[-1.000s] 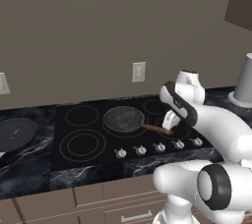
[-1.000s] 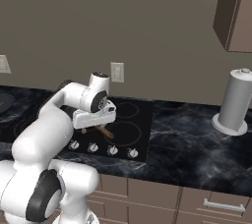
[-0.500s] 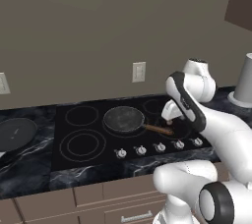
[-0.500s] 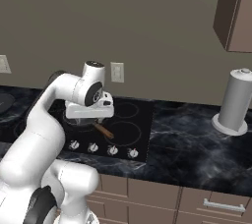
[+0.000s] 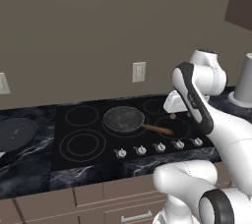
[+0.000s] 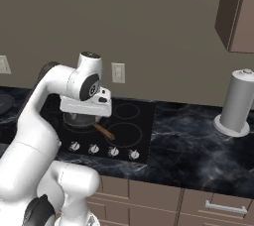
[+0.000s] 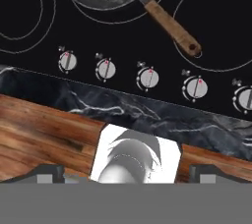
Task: Place both pans onto different burners. Then place the broccoli and the steak on different pans.
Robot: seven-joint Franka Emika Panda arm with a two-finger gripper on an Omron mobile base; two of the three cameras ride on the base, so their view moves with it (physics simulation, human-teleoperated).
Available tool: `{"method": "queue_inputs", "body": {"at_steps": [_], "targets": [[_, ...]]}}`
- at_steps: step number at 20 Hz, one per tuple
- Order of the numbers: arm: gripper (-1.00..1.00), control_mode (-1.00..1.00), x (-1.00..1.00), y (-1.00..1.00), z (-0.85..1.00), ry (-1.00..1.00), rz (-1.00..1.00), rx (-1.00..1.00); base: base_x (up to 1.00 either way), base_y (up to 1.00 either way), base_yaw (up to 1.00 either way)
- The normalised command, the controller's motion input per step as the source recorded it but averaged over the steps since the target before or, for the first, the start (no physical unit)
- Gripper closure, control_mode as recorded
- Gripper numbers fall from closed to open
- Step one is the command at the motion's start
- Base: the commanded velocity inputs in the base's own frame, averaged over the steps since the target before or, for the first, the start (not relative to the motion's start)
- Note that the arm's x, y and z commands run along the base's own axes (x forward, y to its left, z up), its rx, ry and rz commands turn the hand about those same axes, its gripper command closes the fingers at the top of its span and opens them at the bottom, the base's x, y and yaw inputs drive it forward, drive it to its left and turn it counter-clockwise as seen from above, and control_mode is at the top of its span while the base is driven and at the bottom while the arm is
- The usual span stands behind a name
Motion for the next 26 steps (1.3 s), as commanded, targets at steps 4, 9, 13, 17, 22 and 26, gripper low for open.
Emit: {"method": "queue_inputs", "body": {"at_steps": [4,9,13,17,22,26], "targets": [[-1.0,-1.0,-0.42,-0.04,0.25,0.01,-0.19,0.0,0.0,0.0,0.0],[-1.0,-1.0,-0.3,0.0,0.08,0.0,-0.18,-0.09,0.0,0.0,0.0],[-1.0,-1.0,-0.27,0.0,0.02,0.0,-0.16,-0.15,0.0,0.0,0.0],[-1.0,-1.0,-0.1,0.0,0.16,0.0,-0.13,-0.06,0.0,0.0,0.0],[-1.0,-1.0,-0.01,0.0,0.12,0.01,-0.09,0.0,0.0,0.0,0.0],[-1.0,-1.0,0.0,0.0,0.09,0.01,0.0,0.0,0.0,0.0,0.0]]}}
